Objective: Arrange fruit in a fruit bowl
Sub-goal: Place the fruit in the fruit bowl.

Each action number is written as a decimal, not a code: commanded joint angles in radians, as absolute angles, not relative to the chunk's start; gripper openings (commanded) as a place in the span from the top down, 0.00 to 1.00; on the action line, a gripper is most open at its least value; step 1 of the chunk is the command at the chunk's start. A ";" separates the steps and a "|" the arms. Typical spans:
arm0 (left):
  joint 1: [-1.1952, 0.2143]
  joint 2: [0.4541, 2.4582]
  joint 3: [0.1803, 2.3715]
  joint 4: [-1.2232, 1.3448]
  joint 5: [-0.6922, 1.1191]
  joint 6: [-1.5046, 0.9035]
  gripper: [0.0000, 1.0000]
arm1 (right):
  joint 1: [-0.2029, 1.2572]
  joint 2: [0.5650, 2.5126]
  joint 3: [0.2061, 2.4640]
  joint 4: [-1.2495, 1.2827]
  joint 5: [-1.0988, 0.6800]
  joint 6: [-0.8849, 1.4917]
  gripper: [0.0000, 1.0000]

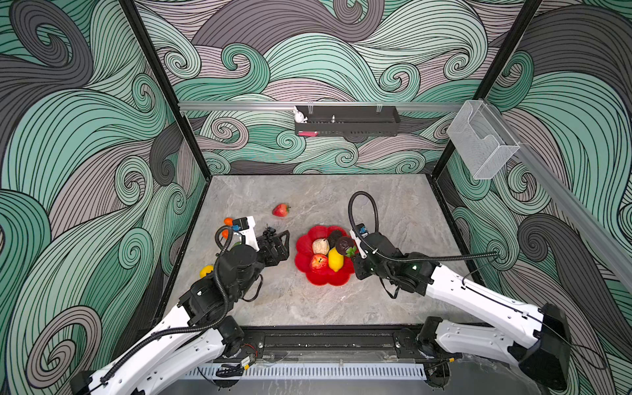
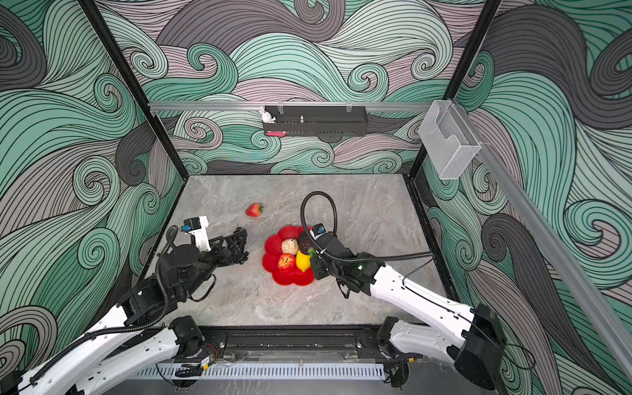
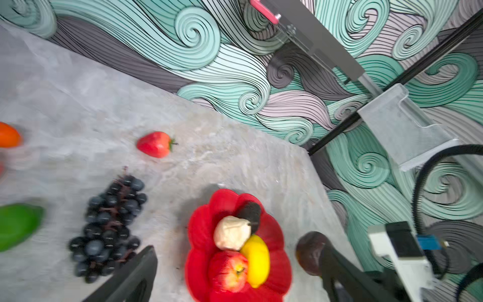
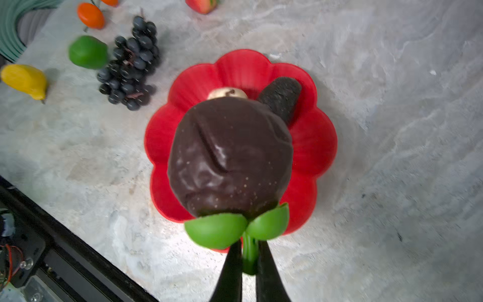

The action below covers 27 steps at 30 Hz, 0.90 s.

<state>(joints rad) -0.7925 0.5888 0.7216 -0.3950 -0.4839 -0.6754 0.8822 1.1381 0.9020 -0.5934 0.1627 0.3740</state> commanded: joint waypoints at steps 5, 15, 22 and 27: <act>-0.787 0.468 0.622 -0.473 -0.748 -0.482 0.02 | 0.800 1.268 1.039 -0.833 0.095 0.319 1.00; -0.788 0.419 0.502 -0.415 -0.770 -0.453 0.02 | 0.726 1.487 1.210 -0.953 0.049 0.259 1.00; -0.788 0.381 0.423 -0.368 -0.788 -0.397 0.02 | 0.694 1.606 1.324 -1.027 0.055 0.226 1.00; -0.788 0.360 0.392 -0.360 -0.814 -0.368 0.02 | 0.680 1.681 1.384 -1.072 0.062 0.211 1.00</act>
